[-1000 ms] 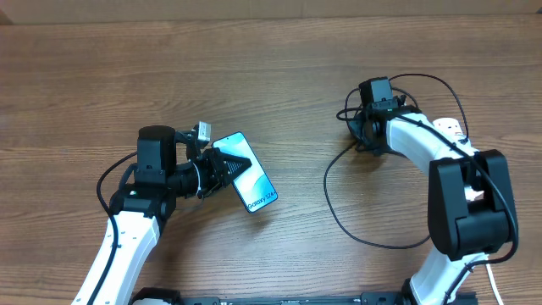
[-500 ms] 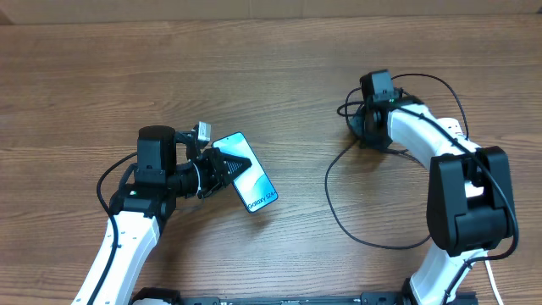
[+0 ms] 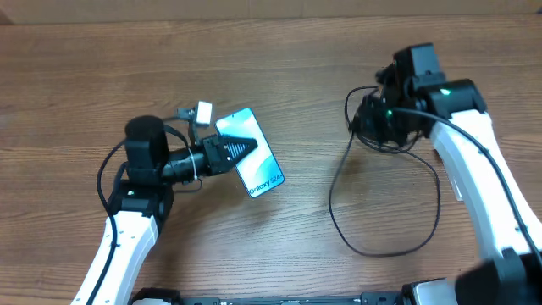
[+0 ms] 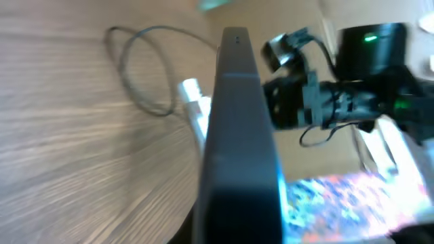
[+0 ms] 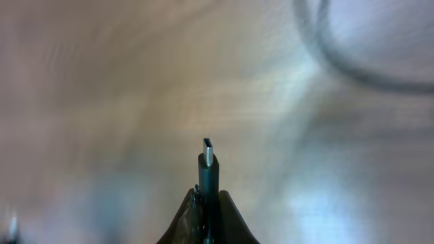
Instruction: Plug charger to phone and switch on socket
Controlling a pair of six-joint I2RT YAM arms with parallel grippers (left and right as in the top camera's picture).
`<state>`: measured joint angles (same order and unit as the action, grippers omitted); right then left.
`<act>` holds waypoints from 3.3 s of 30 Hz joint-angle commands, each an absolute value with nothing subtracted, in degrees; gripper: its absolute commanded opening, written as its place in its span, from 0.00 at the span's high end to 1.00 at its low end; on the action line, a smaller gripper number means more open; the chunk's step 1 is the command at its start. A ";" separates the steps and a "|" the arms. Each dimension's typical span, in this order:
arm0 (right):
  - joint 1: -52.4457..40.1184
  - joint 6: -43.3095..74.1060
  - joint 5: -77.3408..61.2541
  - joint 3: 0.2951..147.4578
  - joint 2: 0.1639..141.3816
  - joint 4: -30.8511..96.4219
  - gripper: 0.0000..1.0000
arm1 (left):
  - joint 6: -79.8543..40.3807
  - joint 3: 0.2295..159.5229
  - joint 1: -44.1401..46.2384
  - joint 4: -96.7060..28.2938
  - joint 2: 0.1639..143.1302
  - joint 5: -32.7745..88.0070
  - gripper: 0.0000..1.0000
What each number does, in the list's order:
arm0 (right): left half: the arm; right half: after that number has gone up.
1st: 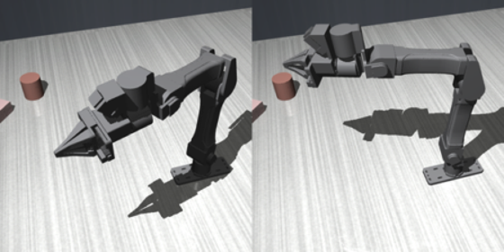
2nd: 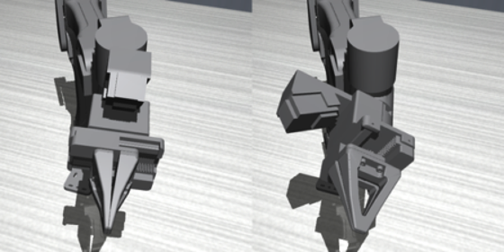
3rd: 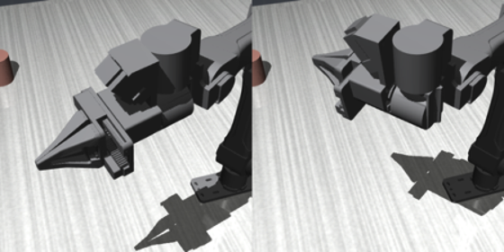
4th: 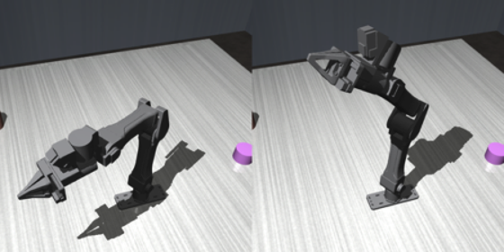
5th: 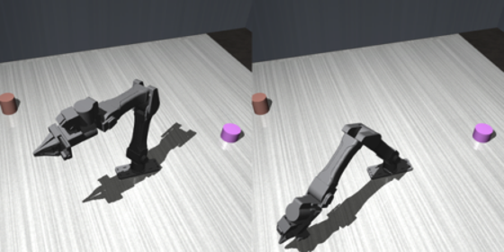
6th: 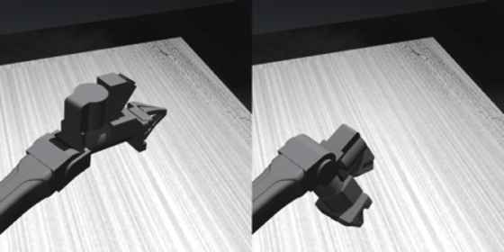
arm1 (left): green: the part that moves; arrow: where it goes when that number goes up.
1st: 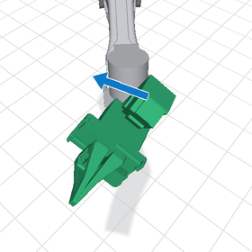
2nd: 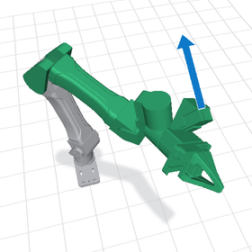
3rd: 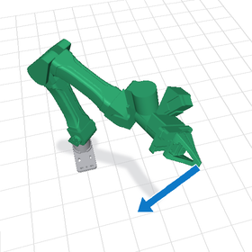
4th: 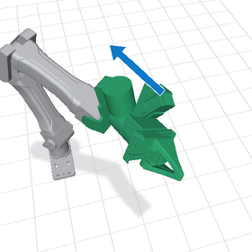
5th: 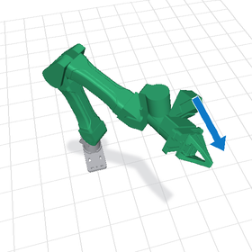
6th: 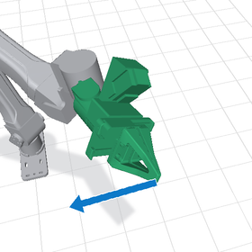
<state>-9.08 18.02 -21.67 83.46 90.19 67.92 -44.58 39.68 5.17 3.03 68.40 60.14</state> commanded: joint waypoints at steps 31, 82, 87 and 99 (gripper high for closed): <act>-9.37 -22.55 -79.44 52.18 77.17 63.79 0.96 | -58.37 40.34 0.27 34.79 68.25 80.38 0.96; -28.99 10.50 -55.31 55.16 72.10 36.18 0.96 | -70.06 40.34 0.27 36.82 76.75 79.29 0.96; -29.36 10.87 -55.44 55.16 72.12 36.25 0.96 | -70.35 40.34 0.27 36.84 76.93 79.13 0.96; -29.67 12.01 -55.55 55.22 72.10 34.54 0.96 | -70.35 40.34 0.27 36.82 76.93 79.09 0.96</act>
